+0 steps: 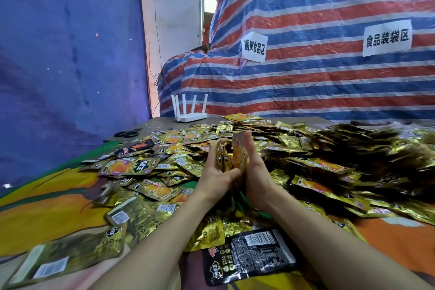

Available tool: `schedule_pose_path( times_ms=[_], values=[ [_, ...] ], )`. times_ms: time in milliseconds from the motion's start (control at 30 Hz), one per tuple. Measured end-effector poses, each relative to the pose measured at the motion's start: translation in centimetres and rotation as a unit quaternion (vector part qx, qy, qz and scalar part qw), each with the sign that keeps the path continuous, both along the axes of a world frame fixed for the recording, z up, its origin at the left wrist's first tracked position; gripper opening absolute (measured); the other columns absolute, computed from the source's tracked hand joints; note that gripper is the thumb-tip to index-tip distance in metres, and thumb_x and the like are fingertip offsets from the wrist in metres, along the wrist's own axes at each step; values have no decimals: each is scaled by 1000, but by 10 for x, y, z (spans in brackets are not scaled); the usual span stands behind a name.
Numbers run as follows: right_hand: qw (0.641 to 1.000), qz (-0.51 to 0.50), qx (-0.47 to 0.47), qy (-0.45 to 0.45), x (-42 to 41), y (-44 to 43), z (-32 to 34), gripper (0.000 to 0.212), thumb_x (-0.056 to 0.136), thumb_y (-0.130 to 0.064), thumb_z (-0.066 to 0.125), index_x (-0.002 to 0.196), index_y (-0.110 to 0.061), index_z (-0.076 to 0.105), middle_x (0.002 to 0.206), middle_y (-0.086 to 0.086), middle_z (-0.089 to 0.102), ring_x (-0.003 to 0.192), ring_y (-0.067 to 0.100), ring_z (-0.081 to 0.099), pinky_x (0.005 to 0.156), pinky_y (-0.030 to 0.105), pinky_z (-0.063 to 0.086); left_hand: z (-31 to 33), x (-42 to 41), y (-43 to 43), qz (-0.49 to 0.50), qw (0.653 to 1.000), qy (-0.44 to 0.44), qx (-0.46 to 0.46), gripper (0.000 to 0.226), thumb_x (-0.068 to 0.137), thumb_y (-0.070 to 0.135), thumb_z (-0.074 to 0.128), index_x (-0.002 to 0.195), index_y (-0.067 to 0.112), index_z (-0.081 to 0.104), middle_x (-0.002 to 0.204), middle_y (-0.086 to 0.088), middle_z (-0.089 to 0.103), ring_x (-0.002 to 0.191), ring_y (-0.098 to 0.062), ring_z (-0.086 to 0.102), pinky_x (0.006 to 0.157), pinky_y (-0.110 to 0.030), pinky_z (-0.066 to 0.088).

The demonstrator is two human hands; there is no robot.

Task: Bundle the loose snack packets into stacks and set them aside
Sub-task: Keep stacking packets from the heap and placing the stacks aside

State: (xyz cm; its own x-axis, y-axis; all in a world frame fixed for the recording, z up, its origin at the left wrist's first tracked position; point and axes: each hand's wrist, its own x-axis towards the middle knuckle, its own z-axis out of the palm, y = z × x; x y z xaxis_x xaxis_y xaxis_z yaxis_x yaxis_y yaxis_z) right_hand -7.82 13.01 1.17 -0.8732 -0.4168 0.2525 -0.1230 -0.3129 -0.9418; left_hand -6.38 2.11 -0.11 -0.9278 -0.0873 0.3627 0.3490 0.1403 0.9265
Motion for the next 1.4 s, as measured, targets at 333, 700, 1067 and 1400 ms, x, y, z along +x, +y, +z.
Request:
schedule_pose_path(
  times_ms=[333,700,1067,1400],
  values=[
    [991,-117,63,6,9,-9,7,92,65,-95,40,123,-30,69,121,0,73,113,17,68,107,41,48,0,-2,9,99,977,164,-95,61,98,13,61,141,46,34,128,24,55,110,10,55,92,-18,47],
    [978,-77,-100,-167,-2,-9,-2,69,105,-51,31,72,-18,83,88,6,77,82,18,75,74,30,55,-1,-2,7,-57,993,91,-40,121,52,91,65,152,37,21,119,26,54,104,17,59,83,-3,46],
    [977,-174,-77,-91,-6,1,16,34,76,3,48,101,-6,69,115,19,70,114,37,65,105,51,50,-2,-3,11,-3,981,192,-2,90,68,2,70,146,32,36,126,13,55,101,-4,65,77,-19,54],
    [938,-266,172,140,22,38,61,18,92,-9,53,93,-21,67,100,5,68,97,19,65,70,30,48,1,3,9,-84,975,176,-102,98,67,-4,68,150,28,26,141,12,39,117,9,54,91,-13,49]
  ],
)
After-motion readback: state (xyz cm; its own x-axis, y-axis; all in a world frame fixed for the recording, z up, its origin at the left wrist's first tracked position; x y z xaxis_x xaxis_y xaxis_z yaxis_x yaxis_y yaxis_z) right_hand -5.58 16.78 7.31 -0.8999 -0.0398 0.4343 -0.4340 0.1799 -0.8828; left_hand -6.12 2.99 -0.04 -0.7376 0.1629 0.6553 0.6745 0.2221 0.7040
